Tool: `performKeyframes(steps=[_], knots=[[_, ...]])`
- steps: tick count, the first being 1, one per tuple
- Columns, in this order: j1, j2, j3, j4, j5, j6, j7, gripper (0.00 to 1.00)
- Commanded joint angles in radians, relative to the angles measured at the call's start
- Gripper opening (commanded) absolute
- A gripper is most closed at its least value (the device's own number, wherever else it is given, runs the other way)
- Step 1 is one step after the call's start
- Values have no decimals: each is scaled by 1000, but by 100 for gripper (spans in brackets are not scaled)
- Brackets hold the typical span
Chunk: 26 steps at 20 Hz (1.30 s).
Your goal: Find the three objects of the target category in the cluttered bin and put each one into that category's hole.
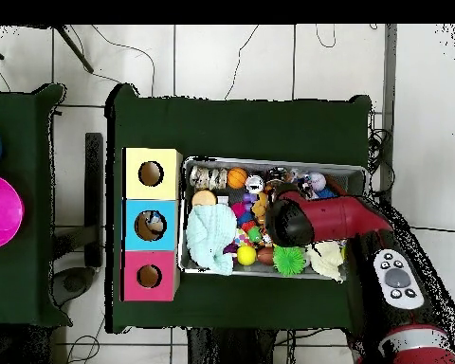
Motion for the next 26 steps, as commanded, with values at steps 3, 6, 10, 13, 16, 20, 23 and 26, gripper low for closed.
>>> performKeyframes(steps=[3, 6, 10, 13, 16, 20, 23, 26], knots=[[61, 102, -40, -97, -51, -12, 74, 100], [32, 85, -25, -103, -53, 4, 25, 100], [-19, 43, 13, -78, -48, 42, -48, 100], [-58, -12, 38, -23, -38, 72, -96, 100], [-102, -88, 76, 52, -9, 127, -150, 100], [-118, -123, 100, 77, -5, 155, -160, 100], [-109, -84, 97, 38, -31, 132, -139, 100], [-112, -71, 104, 24, -39, 132, -141, 100]])
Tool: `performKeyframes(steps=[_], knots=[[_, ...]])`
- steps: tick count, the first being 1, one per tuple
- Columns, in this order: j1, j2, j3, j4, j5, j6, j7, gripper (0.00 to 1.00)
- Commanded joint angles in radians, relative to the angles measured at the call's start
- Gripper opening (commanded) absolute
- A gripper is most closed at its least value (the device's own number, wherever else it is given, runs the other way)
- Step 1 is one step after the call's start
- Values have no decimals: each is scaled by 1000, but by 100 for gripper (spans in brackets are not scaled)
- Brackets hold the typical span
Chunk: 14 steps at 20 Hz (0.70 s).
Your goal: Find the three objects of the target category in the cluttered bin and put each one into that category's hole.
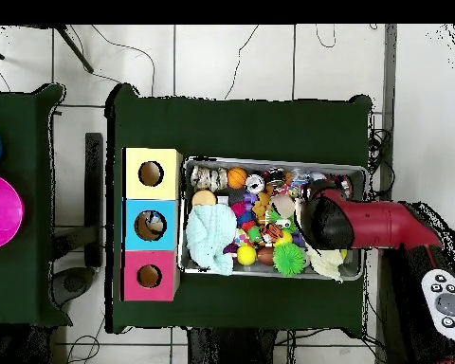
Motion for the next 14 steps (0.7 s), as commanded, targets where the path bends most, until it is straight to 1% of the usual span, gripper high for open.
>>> performKeyframes(steps=[1, 3, 7, 9, 11, 14], knots=[[-6, 21, 98, 30, -40, 117, -146, 100], [-5, 39, 102, 21, -46, 104, -140, 100], [-5, 40, 105, 31, -21, 112, -113, 100], [8, 35, 96, 40, -16, 113, -93, 100], [11, 29, 94, 42, -15, 118, -92, 100], [6, 55, 97, 16, -28, 104, -102, 100]])
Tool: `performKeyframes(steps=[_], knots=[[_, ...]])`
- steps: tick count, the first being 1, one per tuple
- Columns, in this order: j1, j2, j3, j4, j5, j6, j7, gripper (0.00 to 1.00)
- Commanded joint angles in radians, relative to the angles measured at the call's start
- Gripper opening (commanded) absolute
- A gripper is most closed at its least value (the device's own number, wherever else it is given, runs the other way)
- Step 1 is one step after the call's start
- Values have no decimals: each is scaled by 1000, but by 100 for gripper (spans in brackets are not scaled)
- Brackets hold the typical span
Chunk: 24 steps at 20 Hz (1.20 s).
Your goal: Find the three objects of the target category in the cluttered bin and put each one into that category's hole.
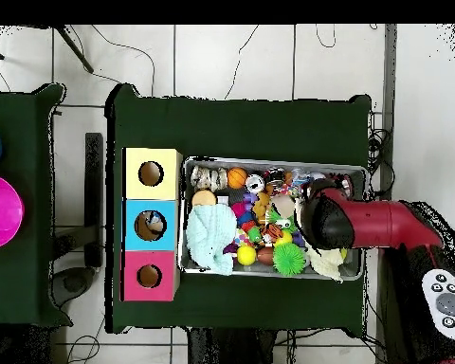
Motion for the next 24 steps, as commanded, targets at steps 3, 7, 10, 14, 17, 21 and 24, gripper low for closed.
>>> performKeyframes(steps=[3, 7, 10, 14, 17, 21, 24], knots=[[-2, 90, 100, -11, -39, 85, -108, 100], [7, 97, 96, -21, -40, 76, -93, 100], [8, 133, 97, -59, -53, 59, -94, 100], [17, 142, 93, -66, -51, 53, -80, 100], [30, 139, 91, -75, -44, 61, -75, 100], [26, 161, 98, -97, -49, 52, -84, 100], [24, 170, 118, -94, -42, 51, -91, 100]])
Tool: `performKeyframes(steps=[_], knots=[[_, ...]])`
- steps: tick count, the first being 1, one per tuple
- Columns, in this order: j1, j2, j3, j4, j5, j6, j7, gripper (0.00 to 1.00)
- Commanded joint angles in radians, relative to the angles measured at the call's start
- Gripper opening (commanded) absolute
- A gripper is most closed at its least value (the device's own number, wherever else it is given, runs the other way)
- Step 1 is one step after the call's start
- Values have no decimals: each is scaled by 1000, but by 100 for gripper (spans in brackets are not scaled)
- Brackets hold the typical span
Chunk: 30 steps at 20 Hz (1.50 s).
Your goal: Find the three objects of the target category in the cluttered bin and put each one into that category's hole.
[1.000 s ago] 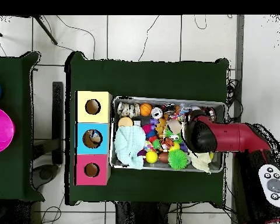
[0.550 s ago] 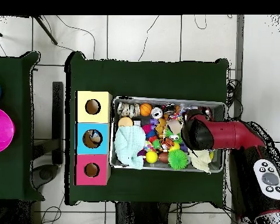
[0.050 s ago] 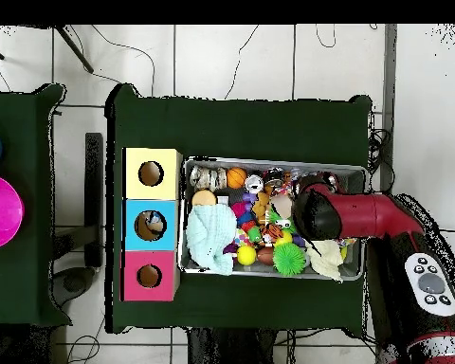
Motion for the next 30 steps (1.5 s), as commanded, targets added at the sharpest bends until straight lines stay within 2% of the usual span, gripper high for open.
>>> performKeyframes(steps=[1, 9, 13, 22, 30], knots=[[15, 80, 104, -41, -41, 43, -84, 100], [18, 111, 118, -62, -46, 26, -84, 100], [20, 100, 130, -39, -23, 43, -76, 100], [102, 32, 68, 29, 32, 68, 49, 100], [120, 76, 50, -22, 25, 36, 49, 100]])
